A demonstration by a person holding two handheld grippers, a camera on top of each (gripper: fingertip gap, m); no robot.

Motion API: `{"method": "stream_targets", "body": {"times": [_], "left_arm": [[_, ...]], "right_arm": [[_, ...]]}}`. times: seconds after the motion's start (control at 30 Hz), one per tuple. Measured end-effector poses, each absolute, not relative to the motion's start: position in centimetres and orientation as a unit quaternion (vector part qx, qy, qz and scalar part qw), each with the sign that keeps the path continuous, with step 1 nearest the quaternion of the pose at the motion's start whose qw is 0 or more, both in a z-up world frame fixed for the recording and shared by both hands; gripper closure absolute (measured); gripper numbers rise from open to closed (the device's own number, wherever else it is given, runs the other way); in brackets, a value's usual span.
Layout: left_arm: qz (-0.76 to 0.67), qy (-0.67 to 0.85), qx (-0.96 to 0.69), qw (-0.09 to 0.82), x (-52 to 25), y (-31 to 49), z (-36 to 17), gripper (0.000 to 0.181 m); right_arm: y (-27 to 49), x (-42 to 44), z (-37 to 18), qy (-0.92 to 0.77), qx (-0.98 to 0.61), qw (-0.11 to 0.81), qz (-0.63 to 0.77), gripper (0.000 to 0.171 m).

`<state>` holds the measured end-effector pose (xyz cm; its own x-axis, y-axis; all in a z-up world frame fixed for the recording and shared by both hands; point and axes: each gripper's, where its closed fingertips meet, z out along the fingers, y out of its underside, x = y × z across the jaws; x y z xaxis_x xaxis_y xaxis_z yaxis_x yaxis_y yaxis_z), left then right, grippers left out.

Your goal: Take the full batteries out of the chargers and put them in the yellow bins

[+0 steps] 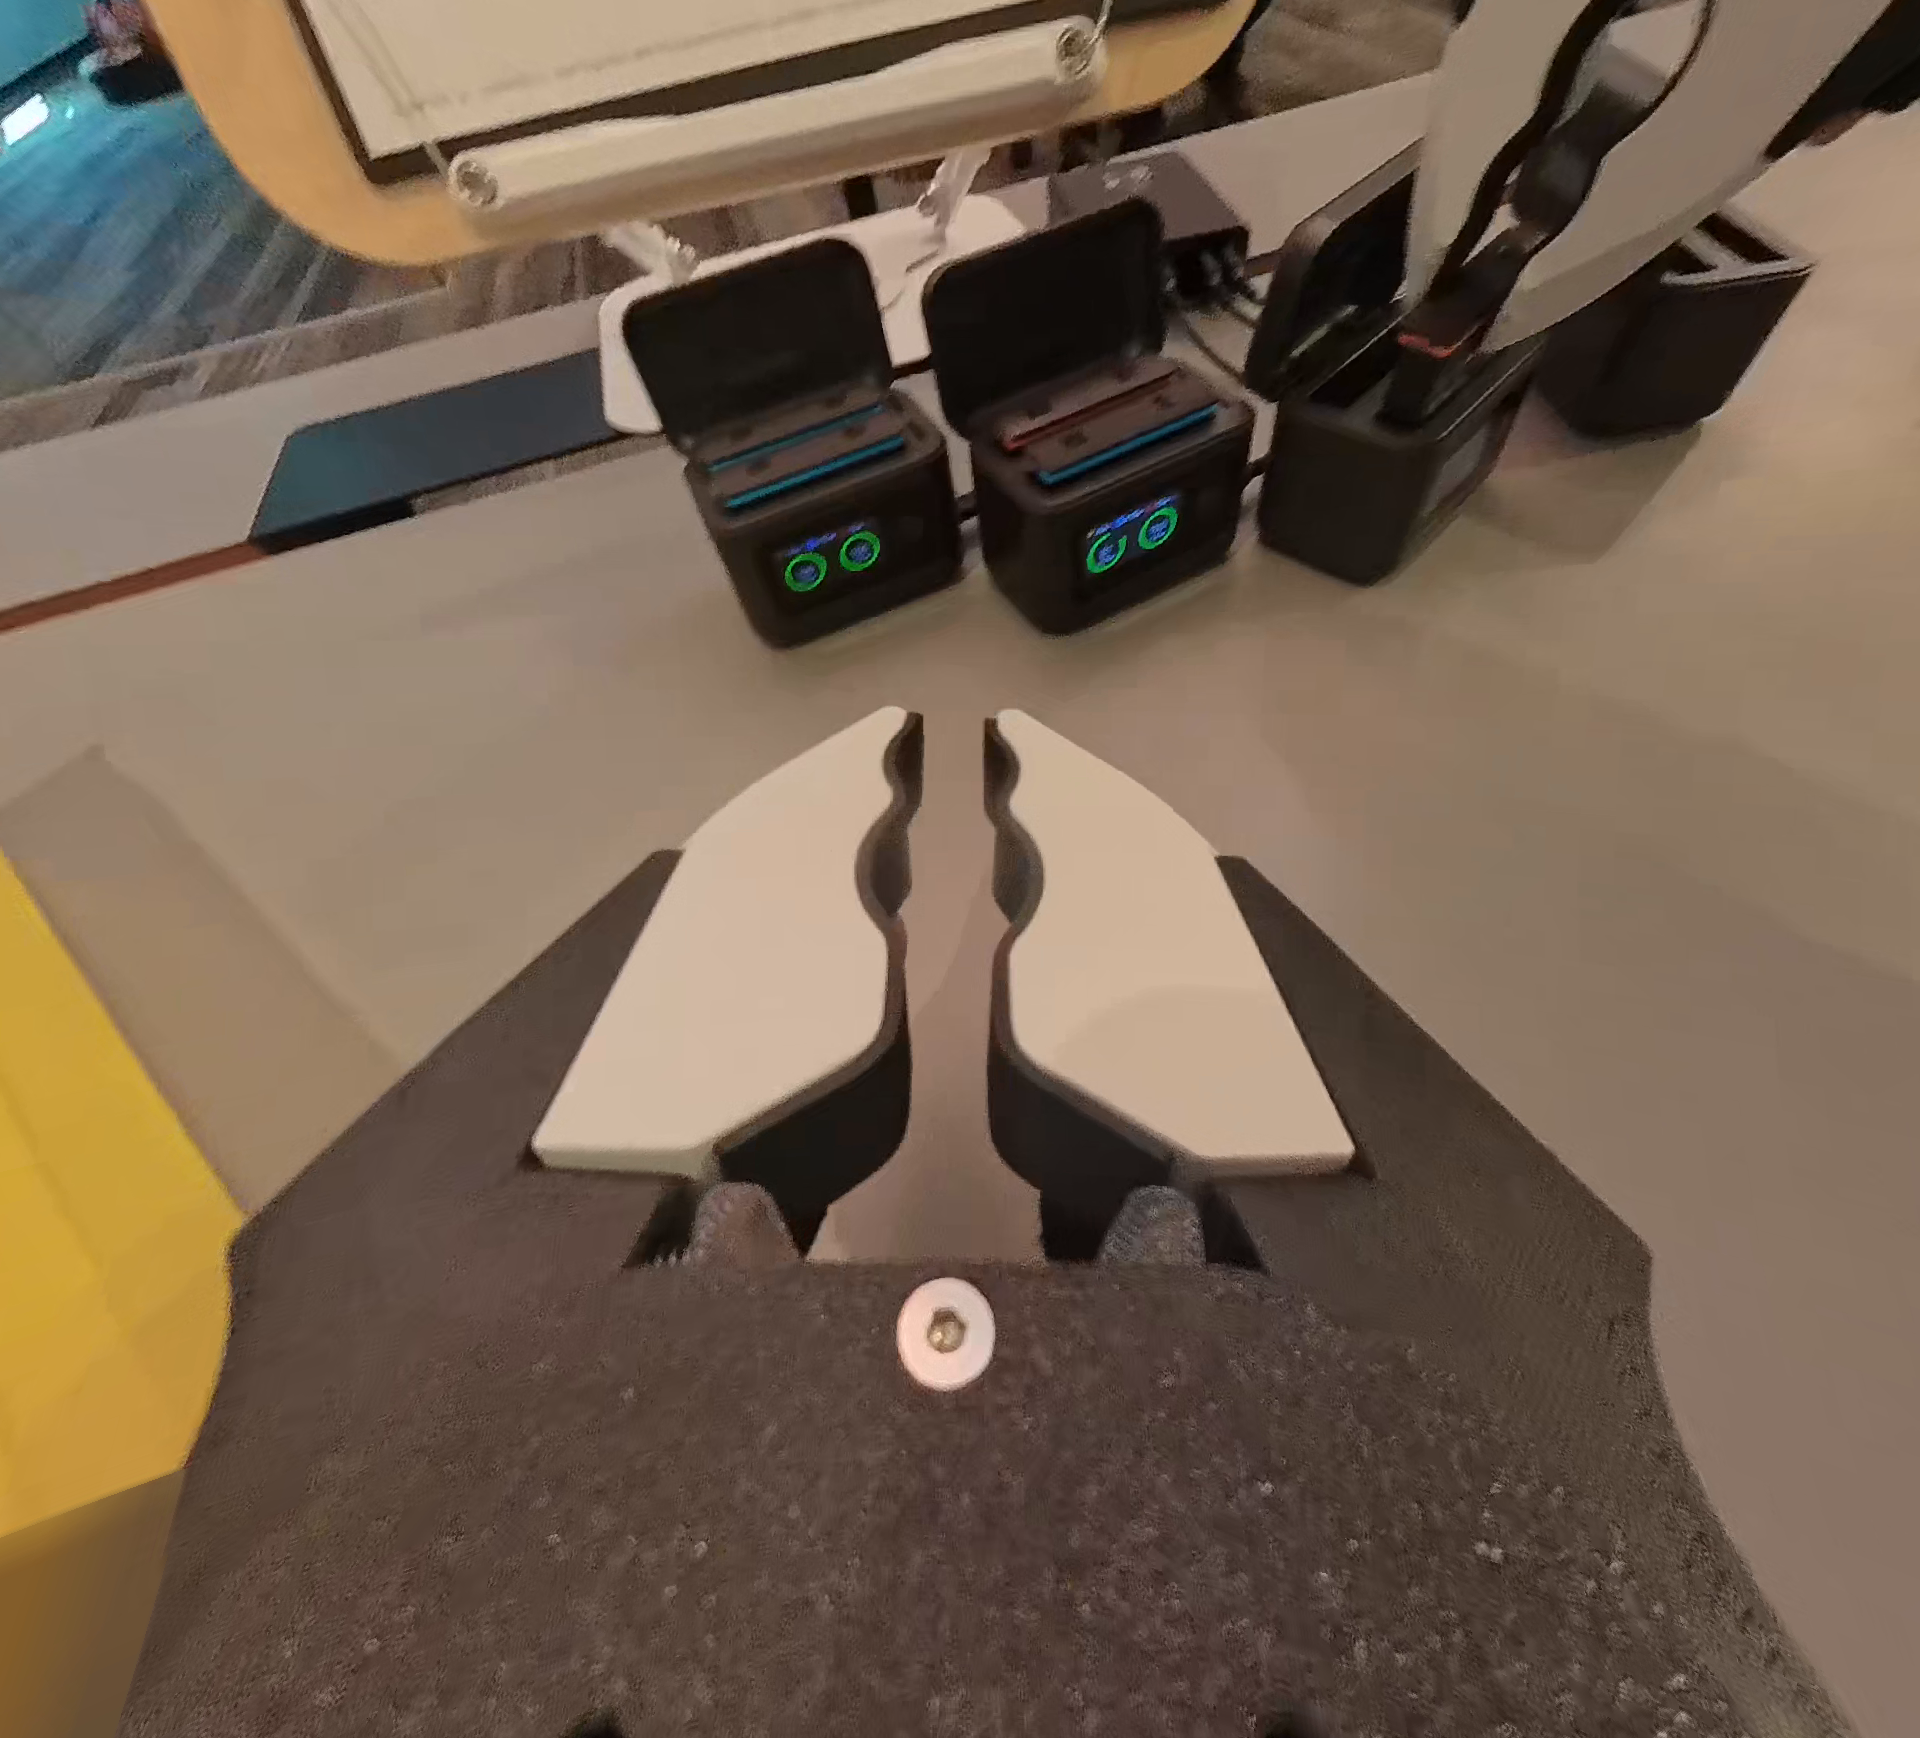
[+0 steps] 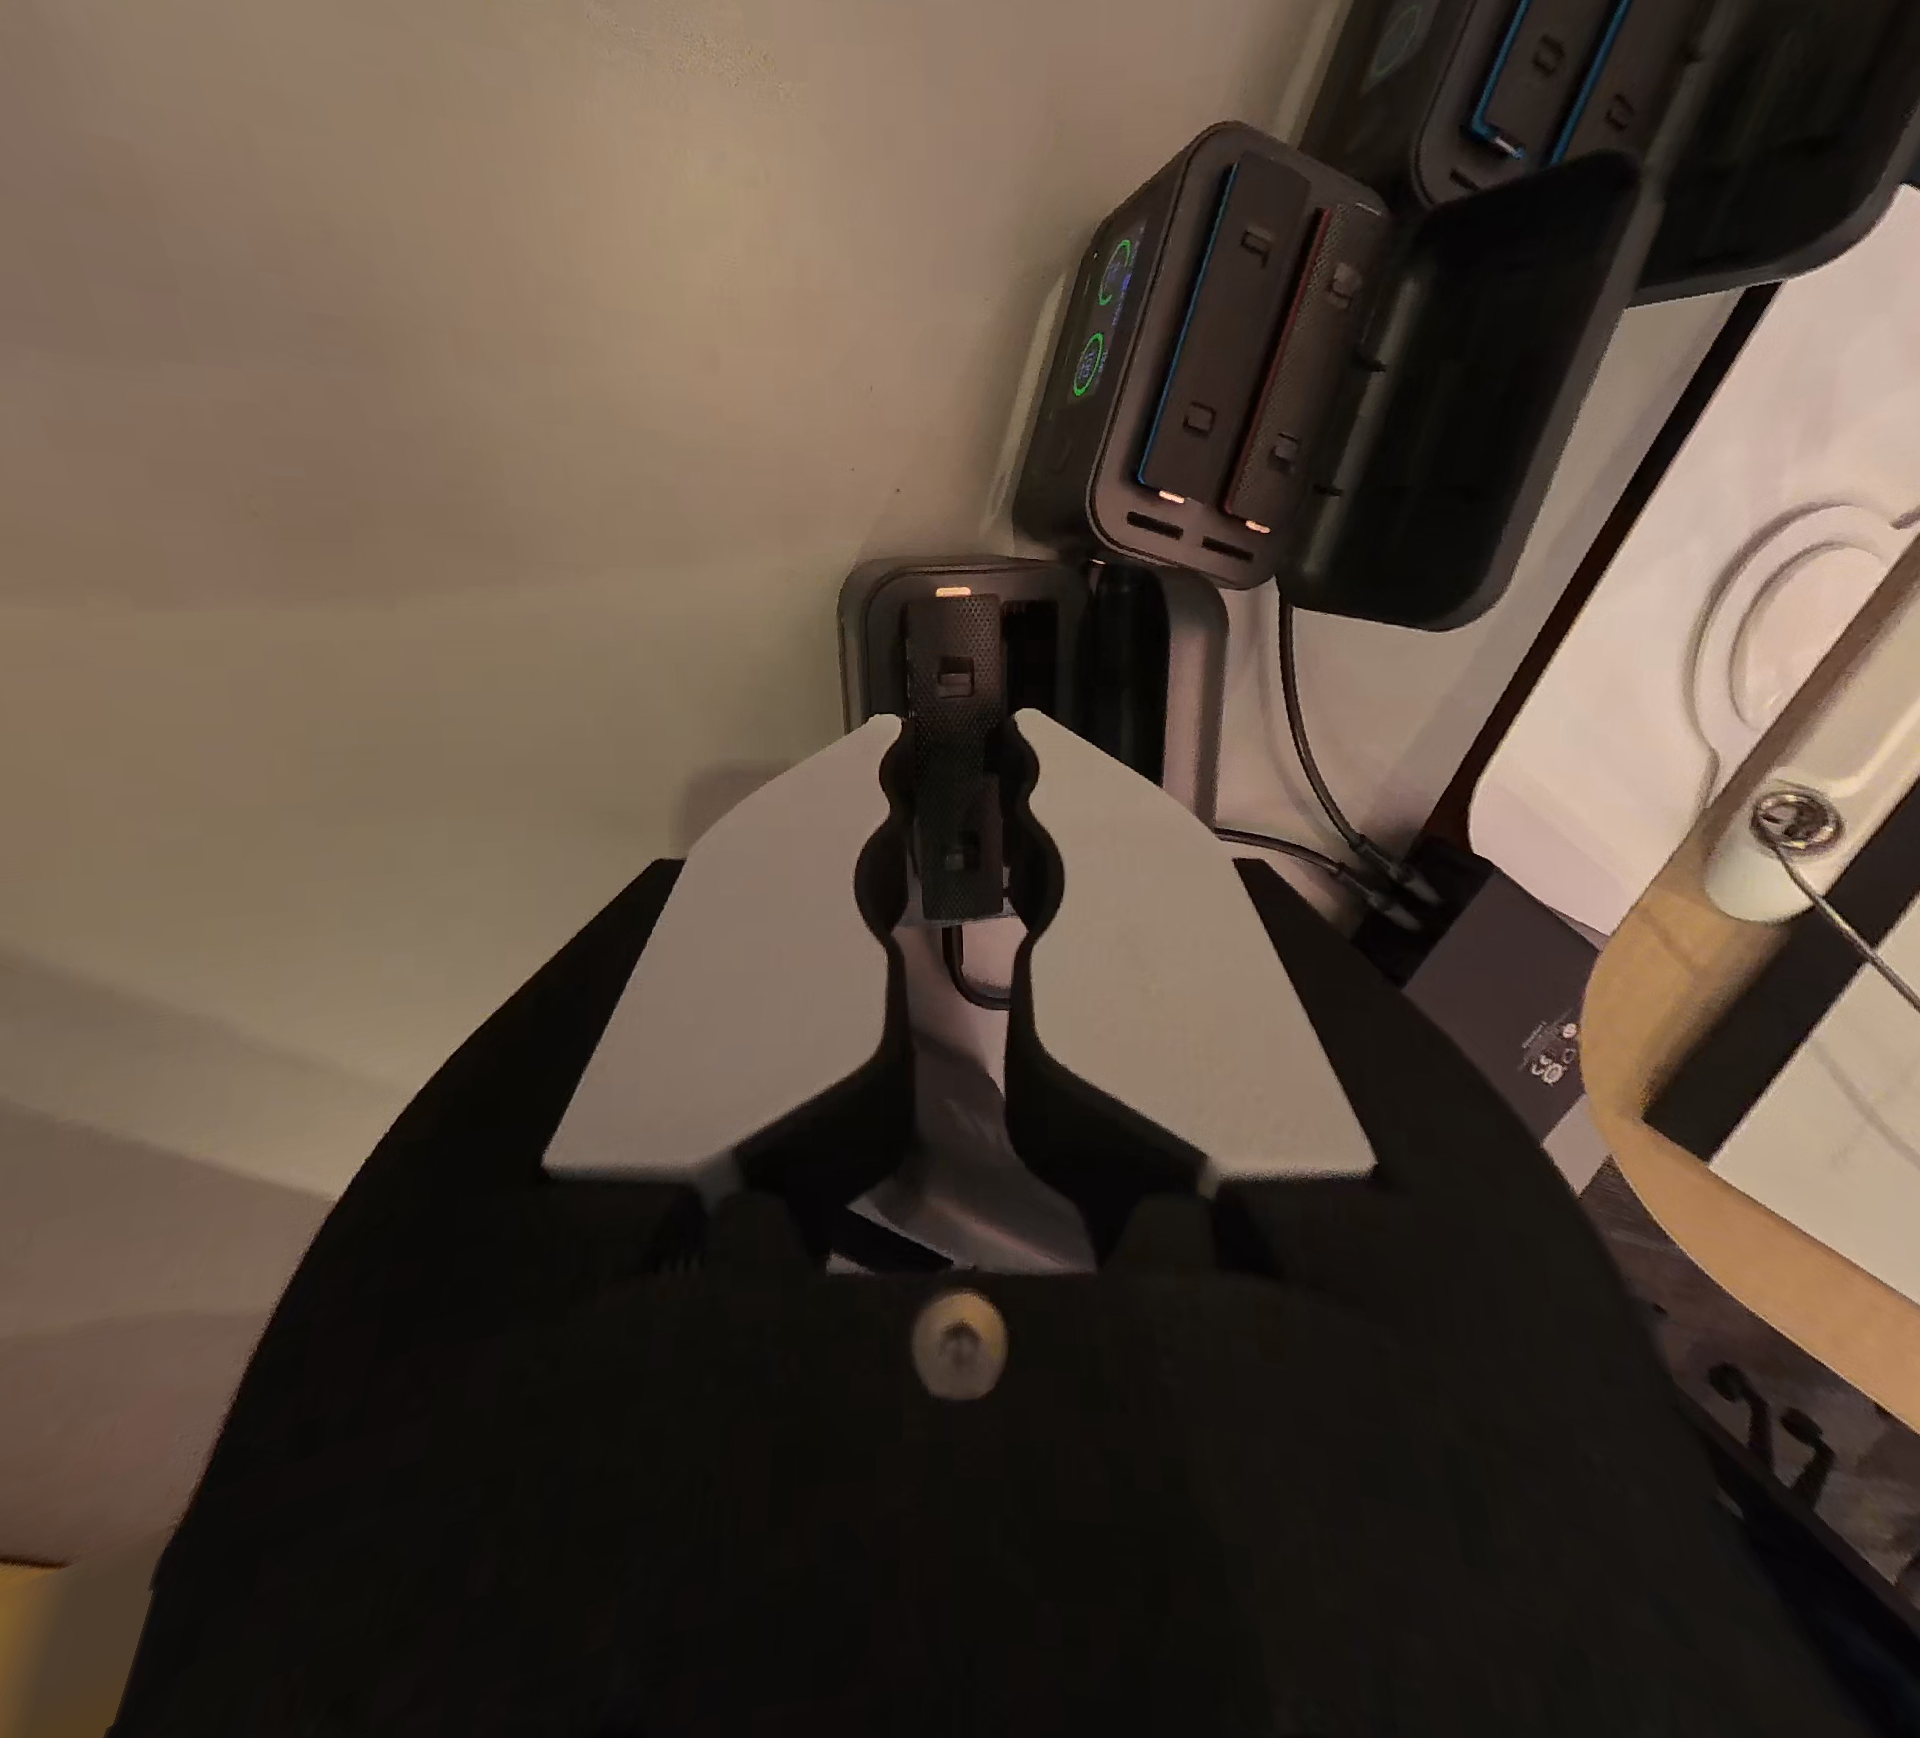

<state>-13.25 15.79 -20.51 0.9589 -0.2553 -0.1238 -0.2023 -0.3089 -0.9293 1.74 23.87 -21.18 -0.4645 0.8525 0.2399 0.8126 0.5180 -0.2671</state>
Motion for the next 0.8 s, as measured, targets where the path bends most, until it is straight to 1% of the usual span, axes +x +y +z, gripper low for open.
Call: {"method": "stream_targets", "body": {"times": [0.1, 0.3, 0.73, 0.8], "left_arm": [[-0.01, 0.125, -0.821, 0.557, -14.7, 15.2, -21.3, 0.181], [-0.006, 0.107, -0.823, 0.558, -15.7, 14.5, -21.3, 0.181], [-0.009, 0.139, -0.819, 0.556, -14.7, 14.6, -21.7, 0.181], [-0.012, 0.142, -0.818, 0.557, -14.6, 14.6, -21.7, 0.181]], "right_arm": [[23.9, 1.8, -21.2, -0.854, -0.487, 0.173, 0.057, 0.157], [24.0, 1.9, -21.2, -0.854, -0.491, 0.165, 0.051, 0.157], [23.7, 1.5, -20.5, -0.847, -0.509, 0.148, 0.047, 0.156], [23.8, 1.9, -20.5, -0.843, -0.518, 0.138, 0.045, 0.154]]}}
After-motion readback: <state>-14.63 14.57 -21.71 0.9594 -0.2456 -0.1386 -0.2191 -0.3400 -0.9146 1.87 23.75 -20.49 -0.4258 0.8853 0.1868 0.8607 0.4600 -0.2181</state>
